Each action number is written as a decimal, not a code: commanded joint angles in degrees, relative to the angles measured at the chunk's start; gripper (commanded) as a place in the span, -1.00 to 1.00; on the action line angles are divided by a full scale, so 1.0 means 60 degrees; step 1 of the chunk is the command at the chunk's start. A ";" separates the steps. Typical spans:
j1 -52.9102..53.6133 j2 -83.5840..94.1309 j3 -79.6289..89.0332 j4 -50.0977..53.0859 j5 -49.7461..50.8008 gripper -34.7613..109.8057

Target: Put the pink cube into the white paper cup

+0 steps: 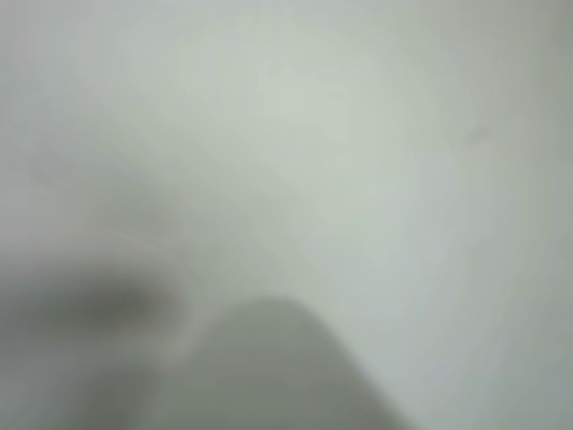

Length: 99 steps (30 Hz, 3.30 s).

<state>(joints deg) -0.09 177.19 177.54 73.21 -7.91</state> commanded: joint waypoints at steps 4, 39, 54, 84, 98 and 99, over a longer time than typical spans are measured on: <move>0.0762 0.2080 -0.0308 0.0264 0.0249 -0.49; 0.0293 0.2065 -0.1509 0.1113 0.0557 -0.52; 0.2300 -0.0601 -0.5303 0.2080 -0.0718 -0.52; 0.7178 -0.6079 -0.7910 0.2021 -0.3911 -0.52; 0.8101 -0.8145 -0.9390 0.1904 -0.5625 -0.52; 0.8145 -0.8247 -0.9478 0.1904 -0.5742 -0.52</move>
<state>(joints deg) 47.02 128.06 126.39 84.81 -39.64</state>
